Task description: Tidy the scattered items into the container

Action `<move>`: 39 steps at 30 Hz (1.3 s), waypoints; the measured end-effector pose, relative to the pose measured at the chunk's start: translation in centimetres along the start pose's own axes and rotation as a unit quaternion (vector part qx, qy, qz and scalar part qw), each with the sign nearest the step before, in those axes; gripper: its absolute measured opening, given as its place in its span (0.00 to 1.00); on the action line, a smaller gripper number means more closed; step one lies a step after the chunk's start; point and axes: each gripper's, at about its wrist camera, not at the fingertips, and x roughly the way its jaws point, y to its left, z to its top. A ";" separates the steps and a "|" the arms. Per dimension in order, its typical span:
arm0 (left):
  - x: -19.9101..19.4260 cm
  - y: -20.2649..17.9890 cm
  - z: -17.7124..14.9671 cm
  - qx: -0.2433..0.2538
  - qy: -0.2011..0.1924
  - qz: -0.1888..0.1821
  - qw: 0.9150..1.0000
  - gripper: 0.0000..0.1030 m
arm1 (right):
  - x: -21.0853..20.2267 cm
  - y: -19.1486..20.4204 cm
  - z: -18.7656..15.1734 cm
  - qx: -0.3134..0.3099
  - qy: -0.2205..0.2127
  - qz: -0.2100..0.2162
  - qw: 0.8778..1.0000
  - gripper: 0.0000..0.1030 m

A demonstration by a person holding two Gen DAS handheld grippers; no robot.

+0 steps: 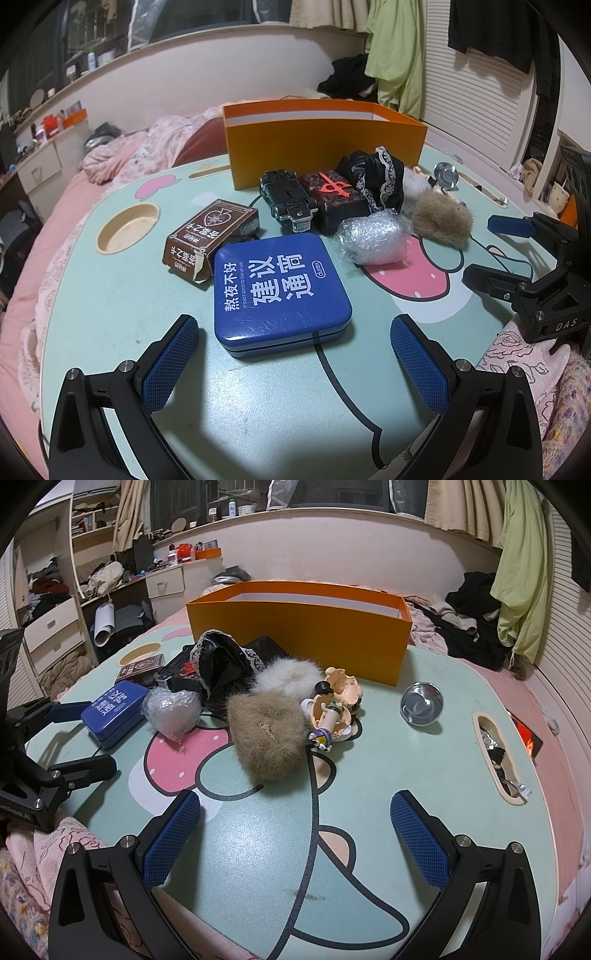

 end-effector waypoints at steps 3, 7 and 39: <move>0.0 0.0 0.0 0.000 0.000 0.000 1.000 1.00 | 0.0 0.0 0.0 0.000 0.000 0.000 1.000 1.00; 0.0 0.0 0.0 0.000 0.000 0.000 1.000 1.00 | 0.0 0.1 0.0 -0.001 0.000 0.001 1.000 1.00; -2.3 -1.0 0.6 0.008 -0.037 -0.016 0.999 0.64 | -0.2 0.1 -0.1 0.000 -0.002 0.004 1.000 1.00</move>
